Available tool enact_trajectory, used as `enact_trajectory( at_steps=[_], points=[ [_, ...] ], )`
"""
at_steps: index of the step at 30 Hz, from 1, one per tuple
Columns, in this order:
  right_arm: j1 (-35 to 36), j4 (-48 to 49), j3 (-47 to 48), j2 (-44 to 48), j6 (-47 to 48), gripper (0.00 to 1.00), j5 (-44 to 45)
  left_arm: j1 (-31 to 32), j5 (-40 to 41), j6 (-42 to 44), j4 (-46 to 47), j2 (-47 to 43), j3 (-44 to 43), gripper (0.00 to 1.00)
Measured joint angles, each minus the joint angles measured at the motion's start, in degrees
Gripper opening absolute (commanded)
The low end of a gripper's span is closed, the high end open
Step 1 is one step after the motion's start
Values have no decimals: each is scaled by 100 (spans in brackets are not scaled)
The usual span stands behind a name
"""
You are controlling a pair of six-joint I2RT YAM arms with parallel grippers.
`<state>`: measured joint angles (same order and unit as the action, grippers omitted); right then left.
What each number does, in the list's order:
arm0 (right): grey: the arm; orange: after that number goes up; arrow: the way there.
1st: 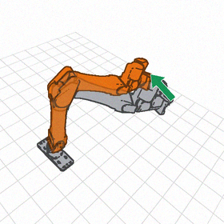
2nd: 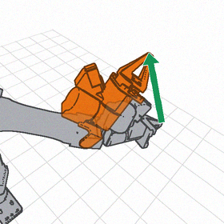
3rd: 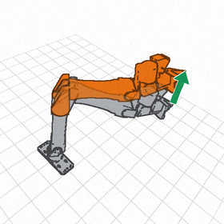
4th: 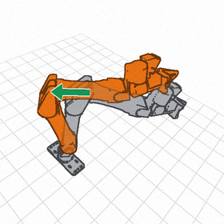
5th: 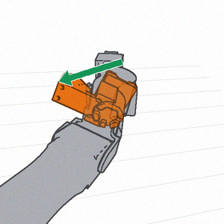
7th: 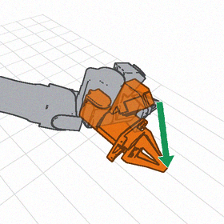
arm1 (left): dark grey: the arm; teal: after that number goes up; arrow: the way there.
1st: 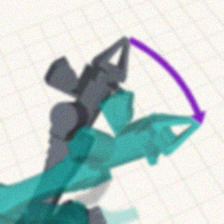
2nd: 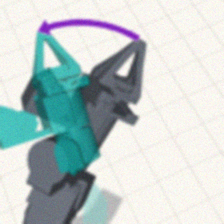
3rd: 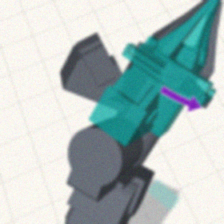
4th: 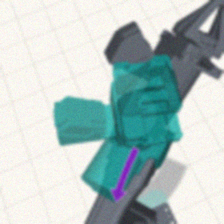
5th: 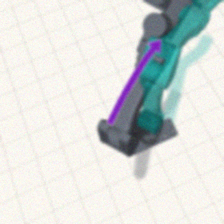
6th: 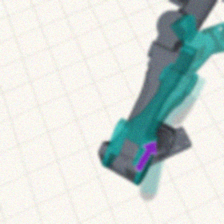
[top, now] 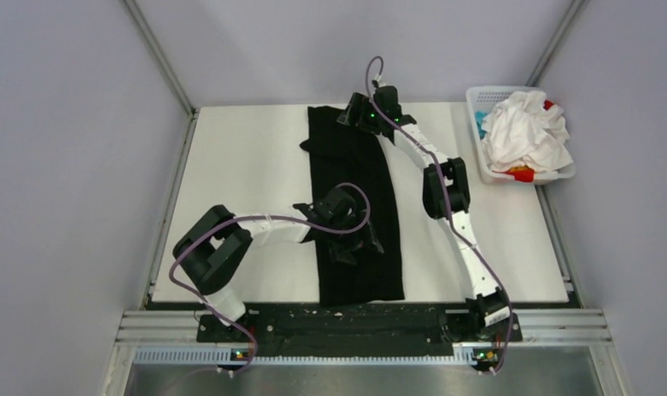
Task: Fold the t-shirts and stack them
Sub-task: Rotate the tshirt 90 degrees, then grab the bottom of the folded rectangular tshirt with both arms
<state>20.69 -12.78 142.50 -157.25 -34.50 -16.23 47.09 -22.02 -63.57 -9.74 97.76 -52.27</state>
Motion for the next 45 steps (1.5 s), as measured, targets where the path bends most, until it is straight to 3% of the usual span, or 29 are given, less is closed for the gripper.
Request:
enact_trajectory(
  at_steps=[4, 8, 13, 20, 26, 28, 33, 37, 42, 45],
  points=[
    [7, -181, -52, 146, 291, 99, 166, -4, 378, 118, -584, -341, -2, 99],
    [-42, -647, -586, 872, 741, 99, 293, -15, 946, 350, -1231, -1213, -2, 99],
    [-55, -780, -3432, 3425, 1139, 99, 699, -15, 1537, 564, -1858, -2371, 149, 99],
    [367, -702, -8081, 7628, 892, 98, 1213, 278, 1519, 455, -2245, -3093, 1539, 88],
    [1165, -1069, -10559, 9991, 90, 95, 1095, 1062, 1499, 122, -2194, -3119, 1891, 72],
    [1491, -1296, -11016, 10478, -184, 93, 1047, 1244, 1495, 9, -2079, -3106, 1919, 60],
    [2385, -1427, -11927, 11042, -946, 86, 861, 1493, 1510, -267, -1762, -2855, 2105, 44],
    [2750, -1403, -12054, 10513, -1335, 74, 914, 1552, 1565, -433, -1659, -2573, 2212, 42],
    [3097, -994, -12043, 10185, -1690, 59, 1069, 1569, 1665, -669, -1558, -2533, 2332, 28],
    [3154, -901, -12124, 10174, -1845, 48, 1113, 1569, 1674, -715, -1561, -2472, 2345, 14]
  ],
)
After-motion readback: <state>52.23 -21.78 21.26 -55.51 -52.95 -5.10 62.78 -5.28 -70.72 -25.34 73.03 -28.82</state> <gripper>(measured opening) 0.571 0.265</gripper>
